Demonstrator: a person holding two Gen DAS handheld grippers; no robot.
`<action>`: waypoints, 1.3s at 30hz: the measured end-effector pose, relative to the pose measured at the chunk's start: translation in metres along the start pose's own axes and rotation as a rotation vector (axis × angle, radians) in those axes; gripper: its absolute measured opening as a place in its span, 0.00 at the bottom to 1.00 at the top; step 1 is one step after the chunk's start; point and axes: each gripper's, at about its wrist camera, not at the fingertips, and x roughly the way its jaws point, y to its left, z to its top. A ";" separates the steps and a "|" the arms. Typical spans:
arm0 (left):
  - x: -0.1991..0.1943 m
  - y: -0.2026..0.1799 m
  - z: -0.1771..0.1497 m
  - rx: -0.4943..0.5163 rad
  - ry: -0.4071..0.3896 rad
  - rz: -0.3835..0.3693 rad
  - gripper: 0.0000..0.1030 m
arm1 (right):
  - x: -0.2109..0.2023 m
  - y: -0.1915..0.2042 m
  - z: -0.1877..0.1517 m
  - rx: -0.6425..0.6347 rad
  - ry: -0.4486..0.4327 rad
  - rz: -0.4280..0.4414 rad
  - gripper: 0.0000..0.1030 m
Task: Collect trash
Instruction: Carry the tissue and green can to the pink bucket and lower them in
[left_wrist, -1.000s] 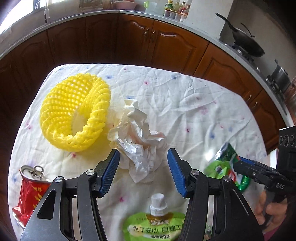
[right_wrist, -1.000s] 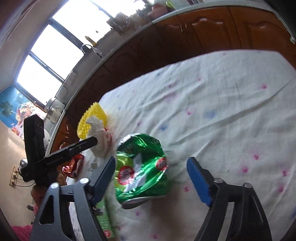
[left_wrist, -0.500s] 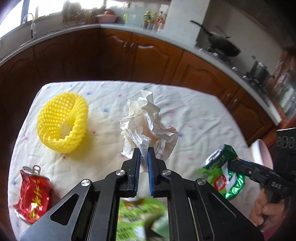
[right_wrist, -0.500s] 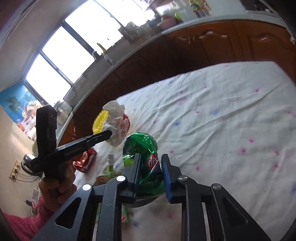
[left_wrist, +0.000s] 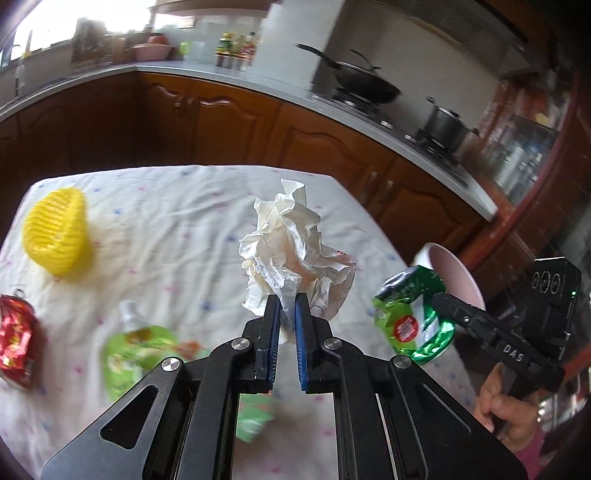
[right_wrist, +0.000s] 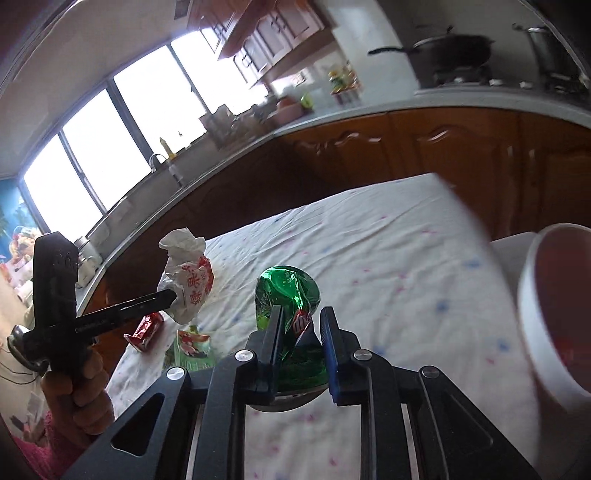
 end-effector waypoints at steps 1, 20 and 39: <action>0.001 -0.007 -0.002 0.005 0.003 -0.010 0.07 | -0.004 -0.001 -0.001 0.003 -0.006 -0.008 0.18; 0.026 -0.088 -0.022 0.103 0.080 -0.095 0.07 | -0.074 -0.048 -0.031 0.081 -0.080 -0.105 0.13; 0.028 -0.093 -0.023 0.116 0.088 -0.110 0.07 | -0.062 -0.045 -0.055 0.044 0.053 -0.080 0.10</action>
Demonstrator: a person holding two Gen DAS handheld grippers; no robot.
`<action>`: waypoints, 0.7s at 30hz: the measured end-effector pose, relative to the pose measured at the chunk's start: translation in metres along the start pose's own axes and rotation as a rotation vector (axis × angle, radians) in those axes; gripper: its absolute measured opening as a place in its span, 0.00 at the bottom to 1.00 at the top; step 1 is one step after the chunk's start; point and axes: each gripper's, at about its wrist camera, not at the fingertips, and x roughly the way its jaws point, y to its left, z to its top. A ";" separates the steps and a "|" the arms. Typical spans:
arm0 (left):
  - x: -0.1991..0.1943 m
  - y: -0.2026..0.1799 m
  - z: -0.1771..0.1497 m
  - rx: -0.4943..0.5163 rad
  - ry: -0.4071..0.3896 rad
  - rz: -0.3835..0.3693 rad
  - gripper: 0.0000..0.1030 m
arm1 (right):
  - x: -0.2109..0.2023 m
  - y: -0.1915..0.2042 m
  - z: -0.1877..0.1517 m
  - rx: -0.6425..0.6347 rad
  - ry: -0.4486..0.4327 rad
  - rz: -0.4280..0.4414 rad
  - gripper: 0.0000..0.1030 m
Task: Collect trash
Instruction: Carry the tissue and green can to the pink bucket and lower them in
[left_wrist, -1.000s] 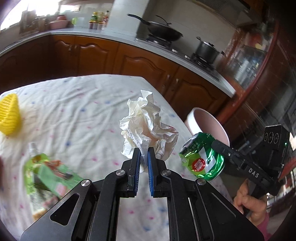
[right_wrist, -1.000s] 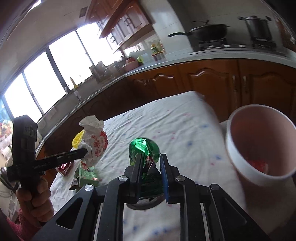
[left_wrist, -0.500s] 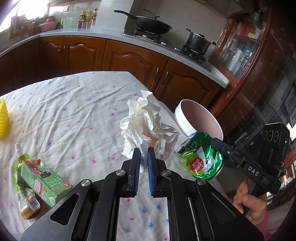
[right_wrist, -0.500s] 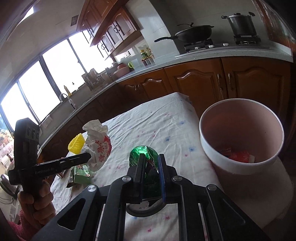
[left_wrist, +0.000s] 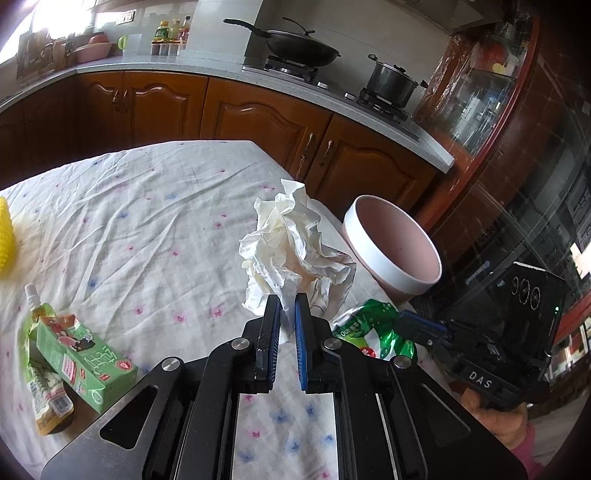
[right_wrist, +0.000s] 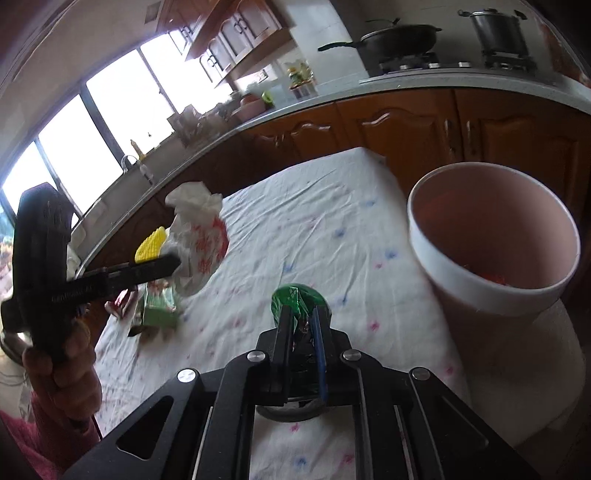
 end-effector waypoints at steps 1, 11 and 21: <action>0.000 0.001 0.000 -0.001 0.000 0.000 0.07 | 0.000 0.001 0.000 -0.008 0.008 -0.005 0.11; 0.003 0.004 -0.004 -0.016 0.013 -0.013 0.07 | 0.014 0.006 -0.001 -0.058 0.109 -0.035 0.19; 0.011 -0.010 0.005 0.017 0.023 -0.023 0.07 | 0.002 0.005 -0.003 -0.070 0.052 -0.031 0.16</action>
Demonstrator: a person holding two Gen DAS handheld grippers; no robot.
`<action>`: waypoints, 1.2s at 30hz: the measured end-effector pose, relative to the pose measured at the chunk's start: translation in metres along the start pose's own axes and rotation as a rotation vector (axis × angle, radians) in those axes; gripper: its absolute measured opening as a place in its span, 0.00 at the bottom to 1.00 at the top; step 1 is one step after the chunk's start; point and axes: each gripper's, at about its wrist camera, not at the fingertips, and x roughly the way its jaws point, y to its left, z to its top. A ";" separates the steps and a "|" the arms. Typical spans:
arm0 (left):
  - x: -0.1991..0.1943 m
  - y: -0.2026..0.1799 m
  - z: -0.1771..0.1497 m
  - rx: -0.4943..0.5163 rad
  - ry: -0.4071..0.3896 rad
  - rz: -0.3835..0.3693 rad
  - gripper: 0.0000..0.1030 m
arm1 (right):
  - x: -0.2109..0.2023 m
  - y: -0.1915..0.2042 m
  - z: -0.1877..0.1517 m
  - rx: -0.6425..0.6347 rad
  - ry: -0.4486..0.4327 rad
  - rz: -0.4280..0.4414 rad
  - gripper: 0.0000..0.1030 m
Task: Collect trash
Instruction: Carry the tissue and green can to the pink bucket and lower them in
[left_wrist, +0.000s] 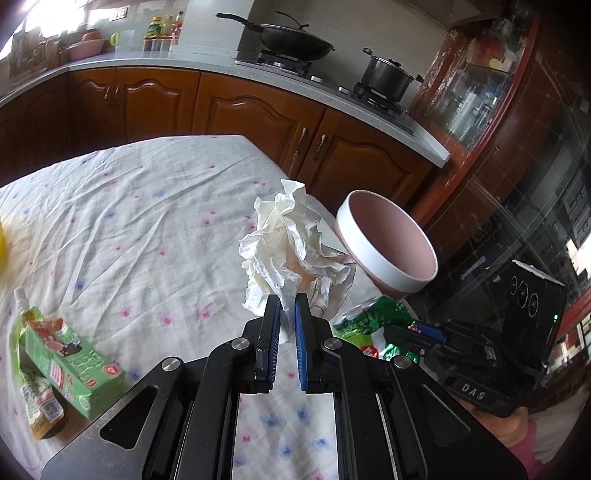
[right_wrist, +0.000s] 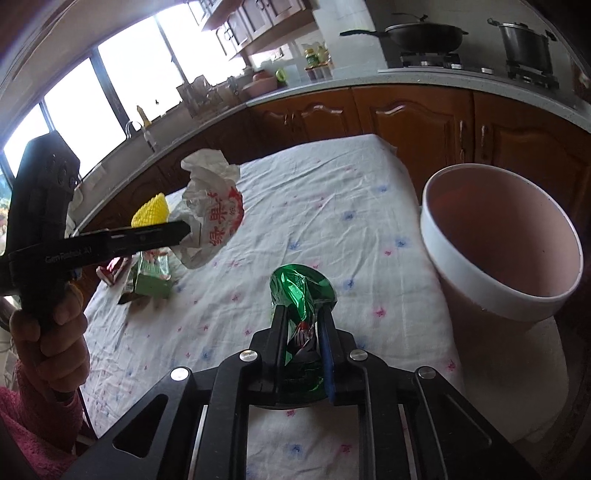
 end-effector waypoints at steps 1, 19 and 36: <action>0.001 -0.002 0.001 0.005 0.000 -0.002 0.07 | -0.002 -0.003 0.001 0.009 -0.008 0.000 0.16; 0.041 -0.078 0.036 0.133 0.030 -0.081 0.07 | -0.075 -0.086 0.027 0.195 -0.230 -0.119 0.16; 0.124 -0.148 0.080 0.263 0.169 -0.108 0.07 | -0.070 -0.147 0.068 0.254 -0.255 -0.205 0.16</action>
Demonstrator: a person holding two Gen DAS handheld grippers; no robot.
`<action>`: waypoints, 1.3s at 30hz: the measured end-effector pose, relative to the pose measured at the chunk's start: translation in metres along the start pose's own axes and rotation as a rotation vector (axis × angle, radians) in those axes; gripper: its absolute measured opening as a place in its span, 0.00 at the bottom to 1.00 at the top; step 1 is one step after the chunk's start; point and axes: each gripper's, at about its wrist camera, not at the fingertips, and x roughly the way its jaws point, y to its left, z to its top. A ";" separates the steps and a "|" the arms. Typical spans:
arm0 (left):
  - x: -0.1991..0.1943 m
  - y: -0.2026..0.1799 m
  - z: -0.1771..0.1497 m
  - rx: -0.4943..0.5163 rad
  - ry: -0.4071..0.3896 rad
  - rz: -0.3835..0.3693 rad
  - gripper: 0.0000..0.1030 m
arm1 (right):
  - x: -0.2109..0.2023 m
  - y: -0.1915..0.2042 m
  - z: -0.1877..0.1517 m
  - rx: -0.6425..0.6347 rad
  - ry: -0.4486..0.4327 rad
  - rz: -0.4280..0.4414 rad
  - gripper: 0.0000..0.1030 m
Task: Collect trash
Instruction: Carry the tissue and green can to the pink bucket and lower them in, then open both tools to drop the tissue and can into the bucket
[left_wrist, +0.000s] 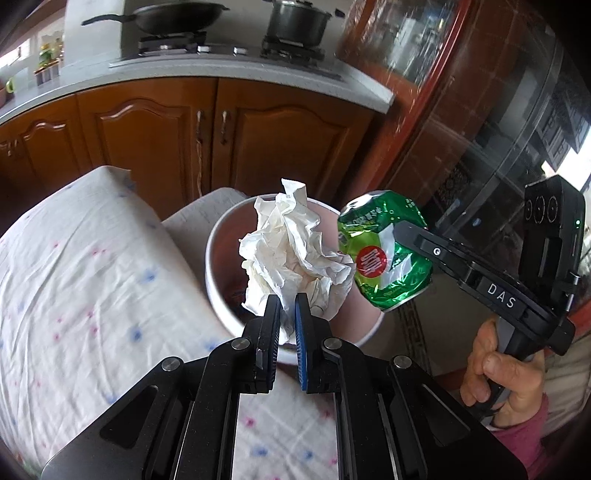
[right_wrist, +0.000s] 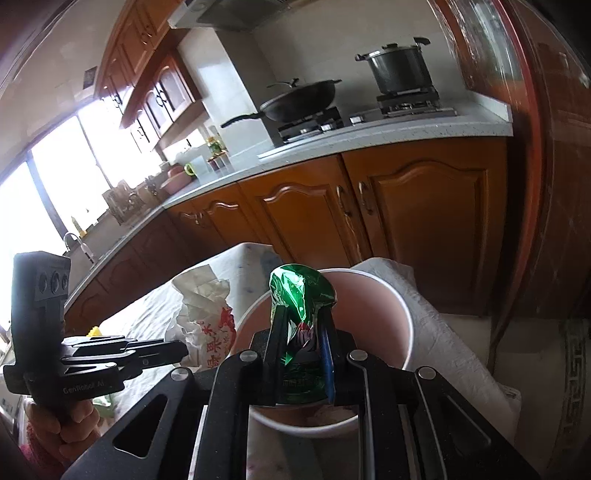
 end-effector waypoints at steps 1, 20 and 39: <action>0.004 -0.001 0.002 0.005 0.007 0.003 0.07 | 0.003 -0.002 0.001 0.000 0.008 -0.006 0.16; 0.059 0.000 0.019 -0.017 0.127 0.030 0.14 | 0.046 -0.030 -0.001 0.016 0.132 -0.037 0.17; 0.022 0.018 -0.007 -0.105 0.044 0.059 0.41 | 0.031 -0.031 -0.011 0.088 0.092 0.008 0.53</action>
